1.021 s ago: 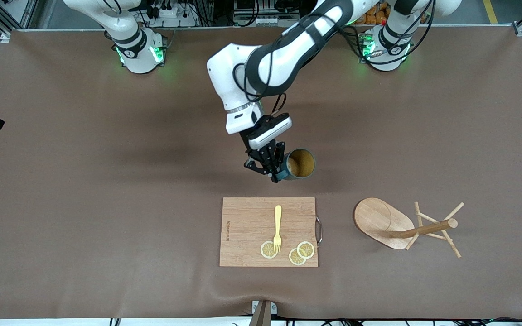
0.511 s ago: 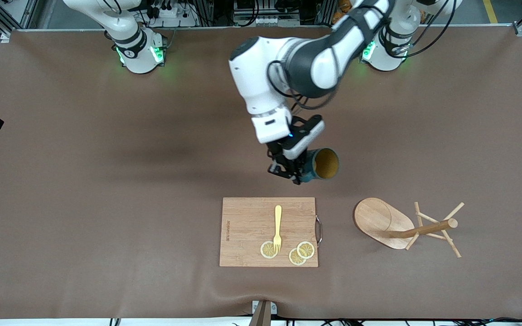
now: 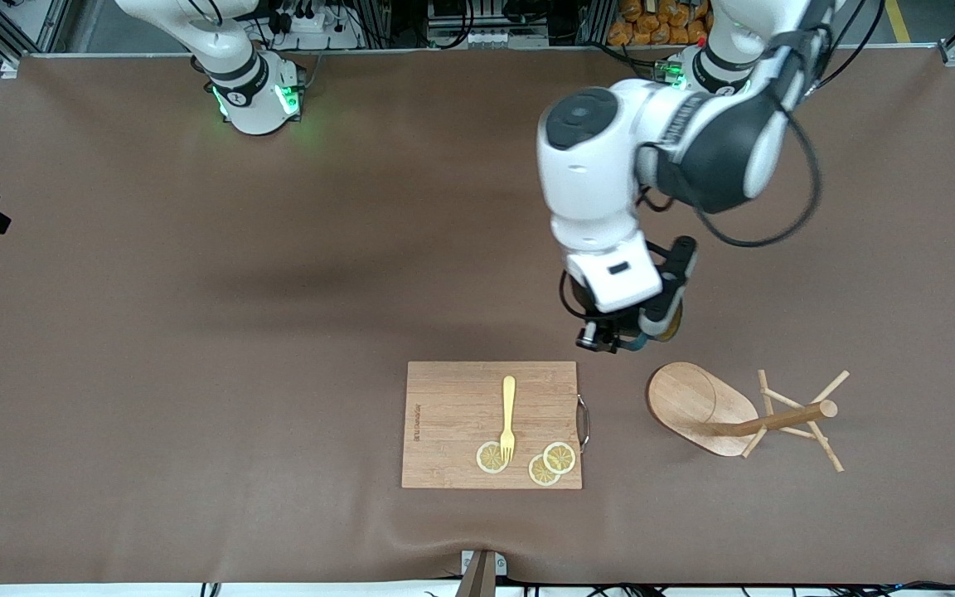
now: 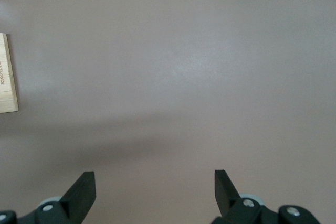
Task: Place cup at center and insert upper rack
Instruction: 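Carry the mug with the left gripper to the wooden mug tree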
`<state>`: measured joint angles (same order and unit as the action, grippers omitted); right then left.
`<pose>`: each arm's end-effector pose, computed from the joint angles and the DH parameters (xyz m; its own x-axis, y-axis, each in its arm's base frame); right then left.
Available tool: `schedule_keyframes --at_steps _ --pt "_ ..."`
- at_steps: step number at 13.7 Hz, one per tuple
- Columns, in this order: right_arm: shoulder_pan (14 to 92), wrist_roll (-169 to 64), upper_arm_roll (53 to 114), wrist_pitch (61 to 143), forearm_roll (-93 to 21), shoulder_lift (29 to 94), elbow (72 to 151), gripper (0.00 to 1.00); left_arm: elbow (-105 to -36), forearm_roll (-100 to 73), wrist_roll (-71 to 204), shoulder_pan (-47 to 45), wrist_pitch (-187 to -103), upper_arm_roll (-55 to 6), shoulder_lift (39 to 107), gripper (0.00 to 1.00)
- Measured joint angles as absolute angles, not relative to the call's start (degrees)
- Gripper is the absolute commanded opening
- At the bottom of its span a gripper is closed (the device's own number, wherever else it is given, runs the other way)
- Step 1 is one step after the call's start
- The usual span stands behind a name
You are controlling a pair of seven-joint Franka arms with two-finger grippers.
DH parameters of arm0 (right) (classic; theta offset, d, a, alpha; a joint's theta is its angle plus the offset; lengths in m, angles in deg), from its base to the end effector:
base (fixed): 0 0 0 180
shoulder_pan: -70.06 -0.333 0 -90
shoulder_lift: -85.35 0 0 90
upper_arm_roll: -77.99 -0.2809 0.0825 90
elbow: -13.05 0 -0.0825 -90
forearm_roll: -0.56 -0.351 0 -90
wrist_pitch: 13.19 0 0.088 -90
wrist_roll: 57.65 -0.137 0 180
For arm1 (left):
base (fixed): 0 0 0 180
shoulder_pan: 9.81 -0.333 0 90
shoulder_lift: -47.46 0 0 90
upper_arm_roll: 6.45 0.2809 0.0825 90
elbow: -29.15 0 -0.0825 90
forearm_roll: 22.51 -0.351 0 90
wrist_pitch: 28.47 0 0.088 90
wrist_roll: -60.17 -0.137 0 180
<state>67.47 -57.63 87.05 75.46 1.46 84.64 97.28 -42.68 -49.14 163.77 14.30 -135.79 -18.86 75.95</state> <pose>0.5214 -0.0608 0.5951 0.9916 -0.1123 0.0649 -0.1137 -0.9934 0.0176 0.5834 -0.3376 0.4457 0.4089 0.8578 0.3113 0.8569 -0.4782 0.1923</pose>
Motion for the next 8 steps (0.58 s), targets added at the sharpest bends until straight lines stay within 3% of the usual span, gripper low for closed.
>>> schedule_keyframes --at_steps 8 --pt "67.47 -57.67 87.13 74.75 1.46 84.64 97.27 1.0 -42.87 -33.95 155.93 6.32 -137.06 -18.88 74.19 0.0"
